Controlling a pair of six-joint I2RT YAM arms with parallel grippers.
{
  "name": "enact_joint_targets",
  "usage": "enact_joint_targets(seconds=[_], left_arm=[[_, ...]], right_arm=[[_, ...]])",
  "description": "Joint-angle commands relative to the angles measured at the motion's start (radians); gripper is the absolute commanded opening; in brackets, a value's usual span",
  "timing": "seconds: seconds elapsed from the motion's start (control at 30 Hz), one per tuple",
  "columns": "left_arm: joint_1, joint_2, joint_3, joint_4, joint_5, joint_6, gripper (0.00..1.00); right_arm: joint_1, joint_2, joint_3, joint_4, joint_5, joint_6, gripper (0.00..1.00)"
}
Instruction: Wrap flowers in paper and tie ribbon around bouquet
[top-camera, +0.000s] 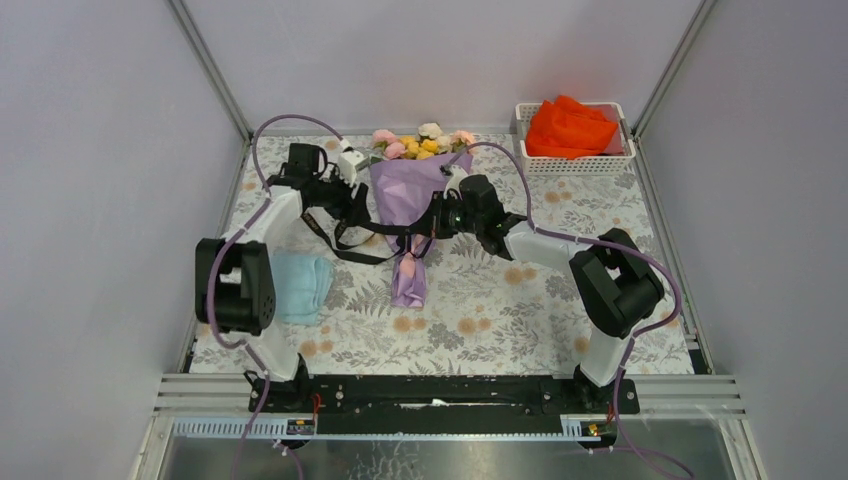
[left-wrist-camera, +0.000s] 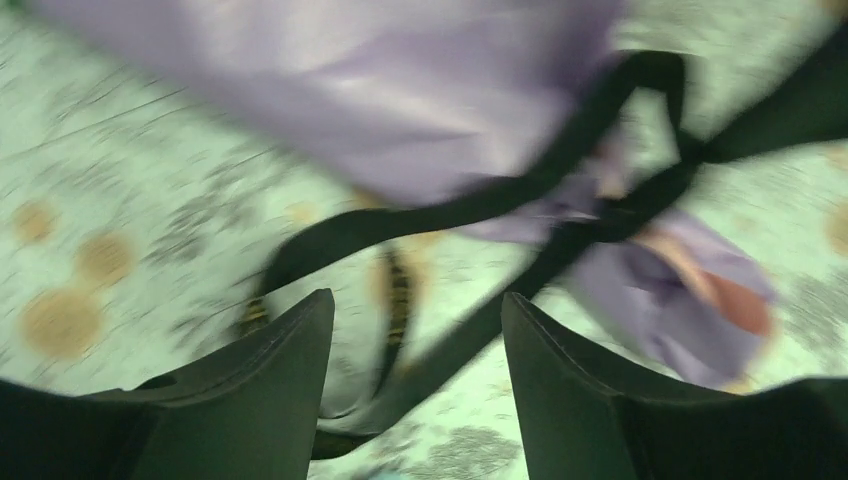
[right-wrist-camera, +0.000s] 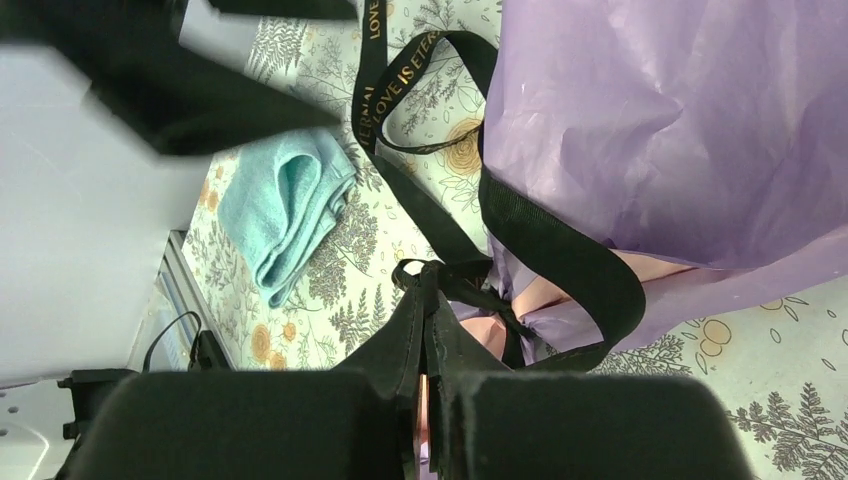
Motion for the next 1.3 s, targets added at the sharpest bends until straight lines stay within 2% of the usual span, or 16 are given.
enact_joint_targets(seconds=[0.0,0.07,0.23,0.4,0.47,0.57,0.6,0.77,0.87,0.93,1.03,1.17,1.27], left_arm=[[0.068,0.192,0.157,-0.072,-0.379,-0.117,0.69],[0.069,0.268,0.205,-0.084,-0.455,-0.119,0.72],[0.068,0.405,0.292,-0.100,-0.529,-0.143,0.75],[0.053,0.464,0.293,-0.145,-0.577,-0.113,0.65],[0.043,0.458,0.267,-0.166,-0.573,-0.082,0.48],[0.041,0.427,0.233,-0.212,-0.513,-0.041,0.09],[0.042,0.414,0.224,-0.230,-0.488,-0.031,0.00],[0.080,0.272,0.176,-0.240,-0.349,-0.050,0.00],[0.084,0.109,0.133,-0.240,-0.171,-0.039,0.00],[0.065,0.004,0.109,-0.299,-0.041,0.024,0.00],[-0.039,-0.100,0.110,-0.476,0.001,0.160,0.00],[-0.204,-0.159,0.101,-0.713,0.029,0.337,0.00],[-0.358,-0.177,0.077,-0.767,0.068,0.372,0.00]], right_arm=[[-0.001,0.006,0.045,0.004,0.002,-0.026,0.00],[-0.001,0.004,0.045,-0.005,0.003,-0.032,0.00],[-0.003,0.001,0.040,-0.011,0.001,-0.036,0.00],[-0.002,-0.004,0.037,-0.010,-0.002,-0.034,0.00],[-0.001,-0.003,0.039,-0.012,-0.001,-0.036,0.00],[-0.002,0.003,0.047,-0.015,-0.002,-0.035,0.00],[-0.001,0.005,0.050,-0.015,-0.003,-0.034,0.00],[-0.001,0.008,0.073,-0.032,-0.006,-0.047,0.00],[-0.002,0.010,0.094,-0.053,-0.015,-0.063,0.00],[-0.003,0.013,0.109,-0.063,-0.015,-0.069,0.00],[-0.008,0.018,0.128,-0.068,-0.023,-0.070,0.00],[-0.012,0.028,0.157,-0.084,-0.038,-0.078,0.00],[-0.017,0.028,0.161,-0.090,-0.043,-0.079,0.00]])
